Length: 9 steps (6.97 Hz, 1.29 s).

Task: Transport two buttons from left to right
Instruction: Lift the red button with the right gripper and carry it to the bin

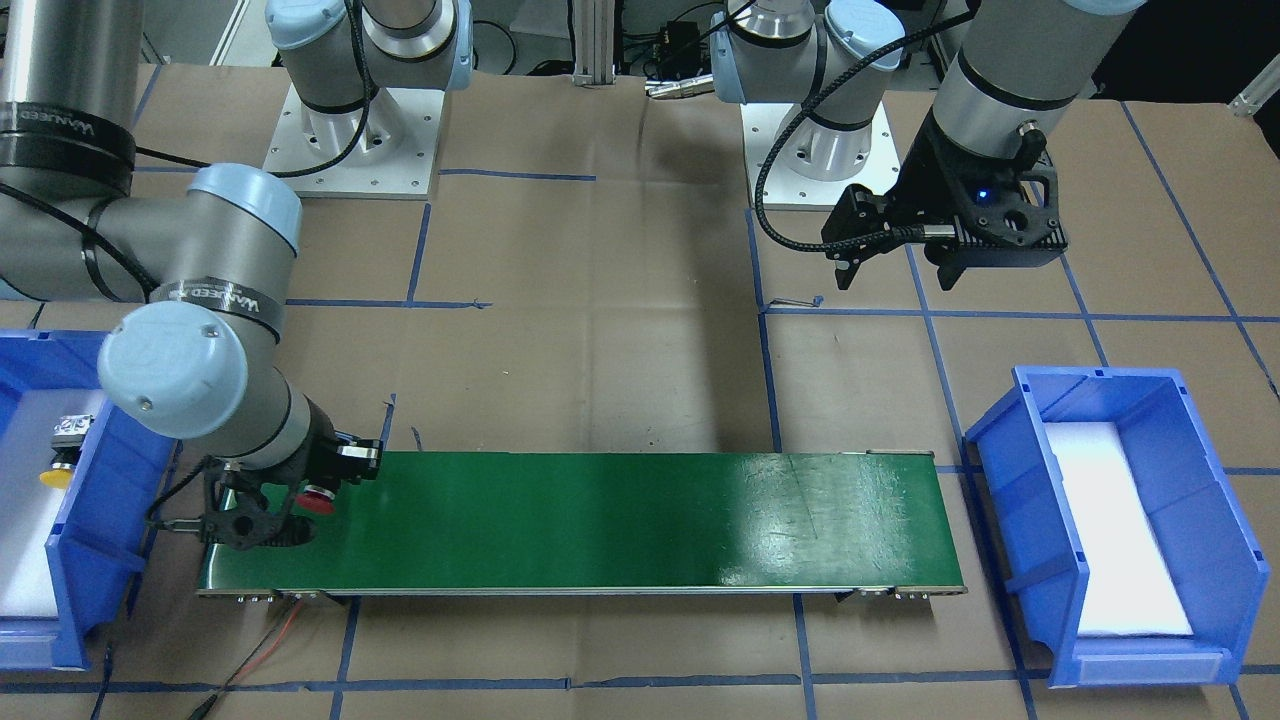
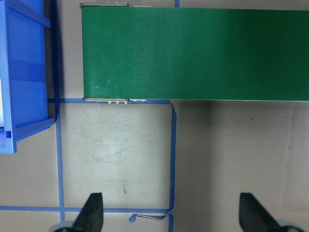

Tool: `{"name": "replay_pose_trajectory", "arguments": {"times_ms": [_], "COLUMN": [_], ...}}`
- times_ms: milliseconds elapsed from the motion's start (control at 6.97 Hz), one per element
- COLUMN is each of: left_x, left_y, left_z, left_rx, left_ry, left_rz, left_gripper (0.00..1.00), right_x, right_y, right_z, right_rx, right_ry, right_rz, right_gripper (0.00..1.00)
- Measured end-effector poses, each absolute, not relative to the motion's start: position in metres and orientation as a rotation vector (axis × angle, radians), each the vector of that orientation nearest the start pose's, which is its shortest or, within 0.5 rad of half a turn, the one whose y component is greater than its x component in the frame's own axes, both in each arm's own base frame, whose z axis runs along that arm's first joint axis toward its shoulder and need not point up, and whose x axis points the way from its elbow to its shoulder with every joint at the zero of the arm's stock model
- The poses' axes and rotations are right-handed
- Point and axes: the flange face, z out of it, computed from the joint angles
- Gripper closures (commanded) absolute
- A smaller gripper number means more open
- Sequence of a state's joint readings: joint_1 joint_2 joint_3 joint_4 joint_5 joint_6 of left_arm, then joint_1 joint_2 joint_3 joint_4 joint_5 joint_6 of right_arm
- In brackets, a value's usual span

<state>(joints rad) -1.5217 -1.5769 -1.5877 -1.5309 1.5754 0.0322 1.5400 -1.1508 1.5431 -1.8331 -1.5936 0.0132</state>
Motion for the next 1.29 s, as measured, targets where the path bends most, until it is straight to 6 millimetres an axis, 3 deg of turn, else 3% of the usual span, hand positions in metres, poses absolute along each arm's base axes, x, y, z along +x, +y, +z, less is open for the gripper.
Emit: {"name": "replay_pose_trajectory", "arguments": {"times_ms": [430,574,717,1004,1291], "left_x": [-0.108,-0.108,-0.108,-0.108,-0.108], "left_y": [-0.502,-0.502,-0.502,-0.502,-0.502], "left_z": [0.481,0.481,0.482,0.482,0.483], "left_rx": [-0.027,-0.026,-0.027,-0.026,-0.026], "left_ry": [3.136,3.136,3.136,3.136,3.136], "left_rz": [-0.029,-0.029,-0.030,-0.031,-0.033], "left_gripper": [0.00,0.00,0.00,0.00,0.00], "right_x": [0.014,-0.028,-0.074,-0.151,-0.192], "right_y": [-0.640,-0.646,-0.647,-0.650,-0.660], "right_z": [0.378,0.400,0.408,0.384,0.335], "right_rx": [-0.013,-0.133,-0.252,-0.349,-0.402], "right_ry": [3.175,3.179,3.177,3.151,3.124], "right_rz": [0.011,-0.021,-0.025,0.010,0.042], "right_gripper": [0.97,0.97,0.97,0.97,0.97]}}
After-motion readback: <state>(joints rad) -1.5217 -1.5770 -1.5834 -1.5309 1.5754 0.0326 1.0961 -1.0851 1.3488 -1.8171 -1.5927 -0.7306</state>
